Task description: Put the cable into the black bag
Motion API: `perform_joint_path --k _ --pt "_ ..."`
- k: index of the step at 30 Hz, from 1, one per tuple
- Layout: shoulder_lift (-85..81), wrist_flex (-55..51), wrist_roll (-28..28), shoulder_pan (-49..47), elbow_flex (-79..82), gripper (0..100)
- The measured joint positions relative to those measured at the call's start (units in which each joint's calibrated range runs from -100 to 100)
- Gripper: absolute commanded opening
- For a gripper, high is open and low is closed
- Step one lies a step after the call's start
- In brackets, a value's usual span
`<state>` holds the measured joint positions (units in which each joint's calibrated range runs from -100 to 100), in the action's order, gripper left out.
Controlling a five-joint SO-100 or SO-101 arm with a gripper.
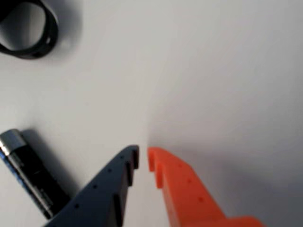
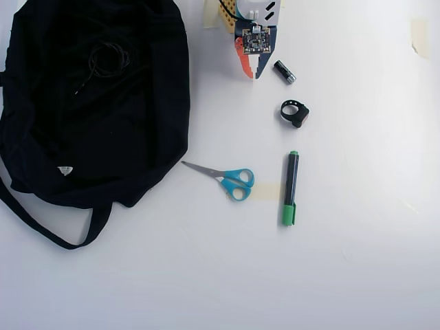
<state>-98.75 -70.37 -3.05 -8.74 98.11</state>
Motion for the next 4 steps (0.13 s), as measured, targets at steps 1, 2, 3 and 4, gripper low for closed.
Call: perform_joint_path --k 1,2,3,4 --pt "0.0 0.0 0.0 0.0 0.0 2" --pt "0.0 0.0 0.0 0.0 0.0 2" --pt "0.0 0.0 0.0 0.0 0.0 2" --pt "0.0 0.0 0.0 0.0 0.0 2"
